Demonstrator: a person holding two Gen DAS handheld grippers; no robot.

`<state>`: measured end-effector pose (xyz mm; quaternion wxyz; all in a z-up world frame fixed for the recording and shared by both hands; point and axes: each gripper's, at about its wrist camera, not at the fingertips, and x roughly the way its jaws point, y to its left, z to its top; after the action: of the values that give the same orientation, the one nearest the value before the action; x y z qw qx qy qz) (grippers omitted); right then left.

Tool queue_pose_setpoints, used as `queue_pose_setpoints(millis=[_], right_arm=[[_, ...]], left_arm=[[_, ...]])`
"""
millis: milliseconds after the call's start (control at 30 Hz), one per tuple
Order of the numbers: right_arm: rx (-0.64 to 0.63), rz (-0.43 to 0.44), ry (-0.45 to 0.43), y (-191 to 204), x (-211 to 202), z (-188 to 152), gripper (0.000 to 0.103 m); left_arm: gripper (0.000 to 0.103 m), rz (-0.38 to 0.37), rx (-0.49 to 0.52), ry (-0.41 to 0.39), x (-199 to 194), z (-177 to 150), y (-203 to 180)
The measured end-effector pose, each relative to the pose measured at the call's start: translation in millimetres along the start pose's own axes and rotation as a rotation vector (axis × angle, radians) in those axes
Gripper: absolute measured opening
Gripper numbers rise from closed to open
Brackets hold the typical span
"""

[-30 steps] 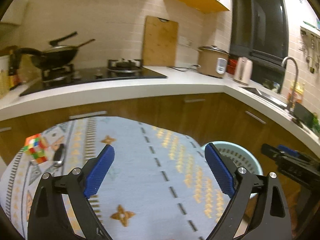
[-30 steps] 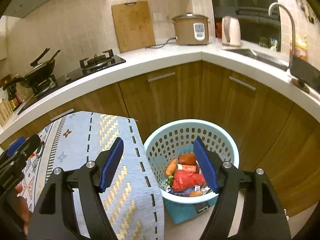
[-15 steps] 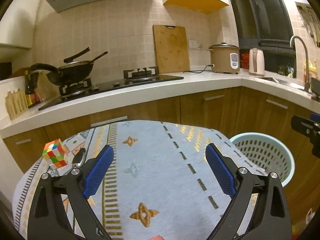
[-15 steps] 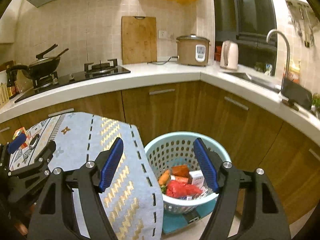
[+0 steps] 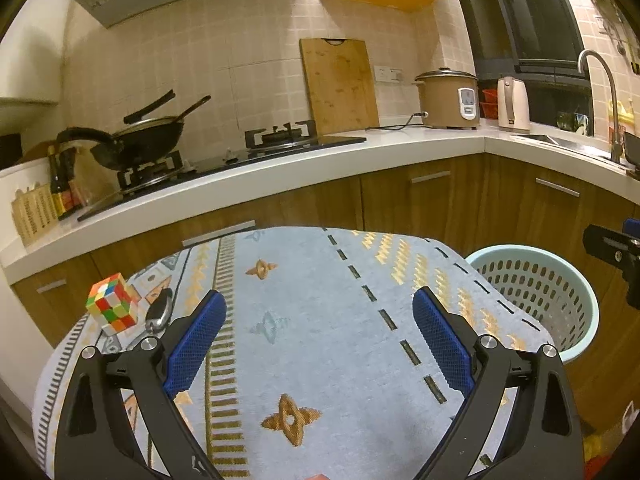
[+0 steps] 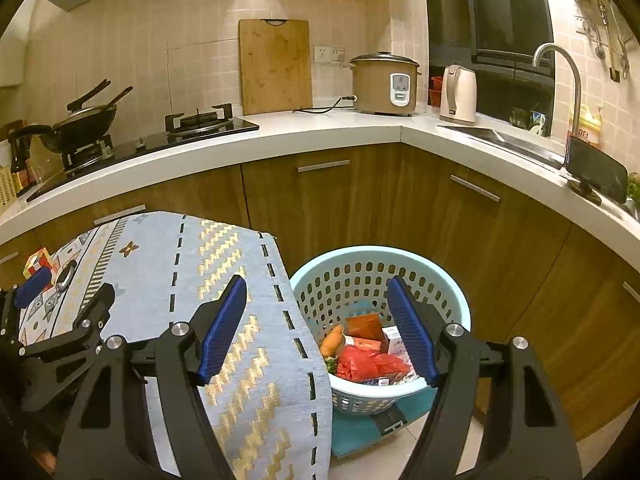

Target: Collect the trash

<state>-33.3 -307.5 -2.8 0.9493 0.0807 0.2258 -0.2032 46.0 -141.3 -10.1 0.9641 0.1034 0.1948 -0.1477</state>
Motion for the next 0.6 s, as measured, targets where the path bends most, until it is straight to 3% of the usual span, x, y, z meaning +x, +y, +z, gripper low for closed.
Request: queue_pose_setpoints(millis=[600], right_arm=[[-0.026,0.019,-0.006,8.5,-2.2,2.1,0.069]], left_arm=[[0.092,-0.036,-0.085,0.019,2.5,2.2,18.6]])
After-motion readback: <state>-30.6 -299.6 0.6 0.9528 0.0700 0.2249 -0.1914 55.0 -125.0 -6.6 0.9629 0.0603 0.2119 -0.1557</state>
